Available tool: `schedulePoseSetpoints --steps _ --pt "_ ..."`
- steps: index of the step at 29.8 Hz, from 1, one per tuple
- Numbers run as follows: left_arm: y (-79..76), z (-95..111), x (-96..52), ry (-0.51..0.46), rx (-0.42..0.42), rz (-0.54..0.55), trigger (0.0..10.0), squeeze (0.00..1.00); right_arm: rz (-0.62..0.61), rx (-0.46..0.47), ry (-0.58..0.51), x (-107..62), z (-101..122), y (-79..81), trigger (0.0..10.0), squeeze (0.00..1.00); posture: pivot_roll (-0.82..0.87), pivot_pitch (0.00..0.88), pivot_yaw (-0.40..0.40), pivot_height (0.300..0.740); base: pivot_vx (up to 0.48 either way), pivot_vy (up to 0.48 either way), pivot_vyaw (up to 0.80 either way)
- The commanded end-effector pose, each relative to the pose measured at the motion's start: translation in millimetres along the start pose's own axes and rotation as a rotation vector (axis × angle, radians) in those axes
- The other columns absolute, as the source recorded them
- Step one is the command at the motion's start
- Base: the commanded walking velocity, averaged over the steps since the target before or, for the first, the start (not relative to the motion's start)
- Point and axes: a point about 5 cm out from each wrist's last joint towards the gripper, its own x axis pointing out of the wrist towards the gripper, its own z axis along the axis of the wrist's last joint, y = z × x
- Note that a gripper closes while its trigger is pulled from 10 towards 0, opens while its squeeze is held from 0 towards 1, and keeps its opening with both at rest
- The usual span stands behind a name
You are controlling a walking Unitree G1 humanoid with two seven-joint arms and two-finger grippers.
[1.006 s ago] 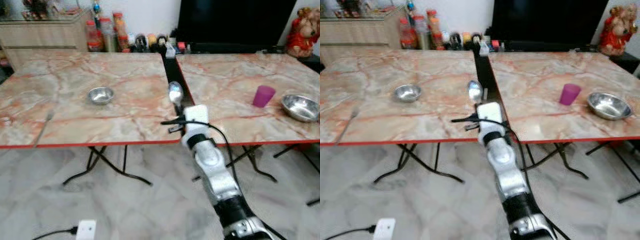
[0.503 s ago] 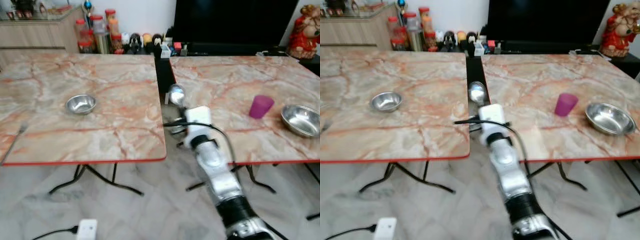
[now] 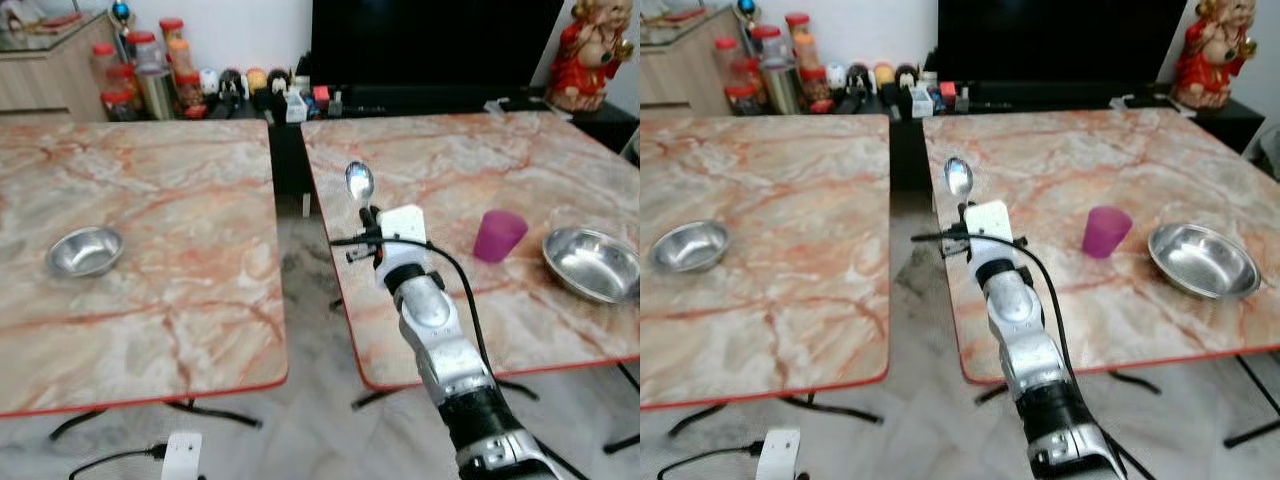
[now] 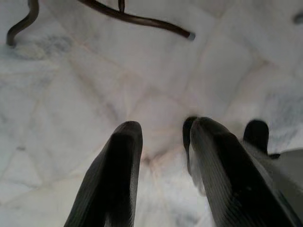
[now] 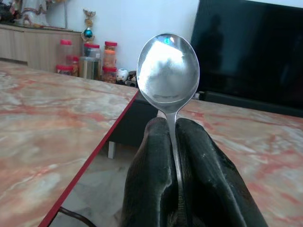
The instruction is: Setting the table
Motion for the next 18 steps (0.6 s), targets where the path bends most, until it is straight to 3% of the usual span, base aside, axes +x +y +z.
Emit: schedulePoseSetpoints --steps 1,18 --pt "0.3 -6.1 -1.0 0.018 -0.001 0.004 10.0 0.0 0.009 -0.004 -0.019 1.1 4.7 1.8 10.0 0.0 -0.05 0.0 -0.03 0.74 0.0 -0.458 0.0" --pt "-0.1 -6.6 -1.1 0.018 -0.001 0.002 10.0 0.0 0.016 -0.011 -0.018 0.5 4.5 2.5 10.0 0.0 -0.05 0.0 -0.03 0.74 0.015 -0.461 0.0"
